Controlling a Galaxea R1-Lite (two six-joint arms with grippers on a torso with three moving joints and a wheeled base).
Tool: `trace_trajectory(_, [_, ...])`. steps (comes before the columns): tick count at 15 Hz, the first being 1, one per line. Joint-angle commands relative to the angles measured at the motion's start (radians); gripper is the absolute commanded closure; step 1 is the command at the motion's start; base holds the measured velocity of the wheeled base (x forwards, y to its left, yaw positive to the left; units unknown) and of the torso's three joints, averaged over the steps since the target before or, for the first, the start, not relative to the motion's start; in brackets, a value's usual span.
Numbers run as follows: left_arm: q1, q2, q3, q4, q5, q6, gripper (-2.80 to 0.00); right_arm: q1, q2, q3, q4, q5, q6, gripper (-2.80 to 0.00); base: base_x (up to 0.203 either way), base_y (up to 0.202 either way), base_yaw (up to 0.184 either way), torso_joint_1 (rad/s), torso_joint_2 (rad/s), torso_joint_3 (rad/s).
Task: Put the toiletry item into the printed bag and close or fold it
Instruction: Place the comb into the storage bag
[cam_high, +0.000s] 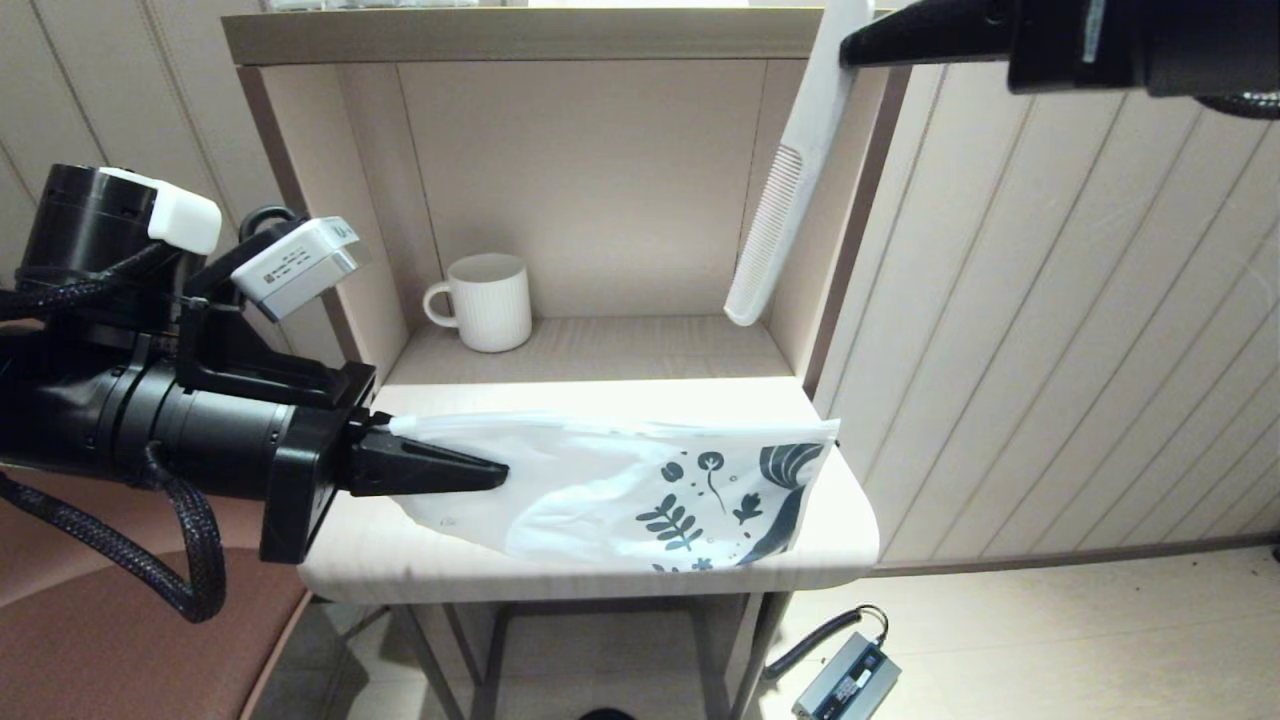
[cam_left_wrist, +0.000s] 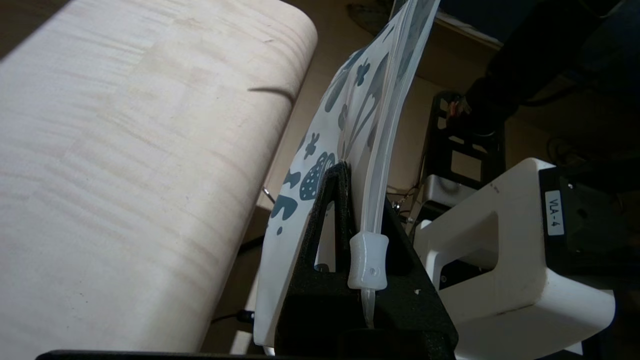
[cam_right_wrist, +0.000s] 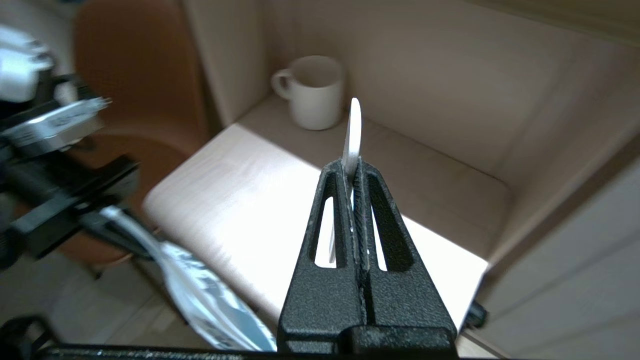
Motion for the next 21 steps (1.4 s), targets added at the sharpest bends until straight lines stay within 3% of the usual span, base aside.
trace_trajectory(1, [-0.001,0.004,0.000,0.000,-0.006,0.004,0.00,0.003,0.073,-0.068,0.076,0.058,-0.007,0.00,0.000,0.000,0.000,0.000,0.00,0.000])
trace_trajectory(3, [0.000,0.008,-0.005,0.001,-0.007,0.011,0.00,0.000,0.060,-0.067,0.071,0.192,-0.007,0.00,0.000,0.000,0.000,0.000,0.00,0.000])
trace_trajectory(7, [-0.004,0.015,-0.009,0.003,-0.013,0.018,0.00,-0.003,0.015,-0.067,0.096,0.373,-0.008,0.00,0.000,0.000,0.000,0.000,0.00,0.000])
trace_trajectory(10, [-0.016,0.020,0.006,0.010,-0.025,0.148,0.00,-0.032,-0.017,-0.066,0.116,0.567,-0.011,0.00,0.000,0.000,0.000,0.000,0.00,0.000])
trace_trajectory(11, [-0.028,0.019,0.021,0.012,-0.019,0.204,0.00,-0.034,-0.015,-0.066,0.117,0.579,-0.022,0.00,0.000,0.000,0.000,0.000,0.00,0.000])
trace_trajectory(12, [-0.040,0.018,0.026,0.011,-0.007,0.221,0.00,-0.034,-0.013,-0.064,0.116,0.580,-0.041,0.00,0.000,0.000,0.000,0.000,0.00,0.000])
trace_trajectory(14, [-0.044,0.026,0.025,0.011,0.003,0.225,0.00,-0.034,-0.010,-0.063,0.102,0.586,-0.094,0.00,0.000,0.000,0.000,0.000,0.00,0.000])
trace_trajectory(18, [-0.044,0.028,0.030,0.009,0.005,0.239,0.00,-0.031,-0.009,-0.056,0.103,0.600,-0.106,0.00,0.000,0.000,0.000,0.000,0.00,0.000])
trace_trajectory(21, [-0.044,0.038,0.018,0.005,0.005,0.239,0.00,-0.024,-0.012,-0.045,0.180,0.607,-0.155,0.00,0.000,0.000,0.000,0.000,0.00,0.000])
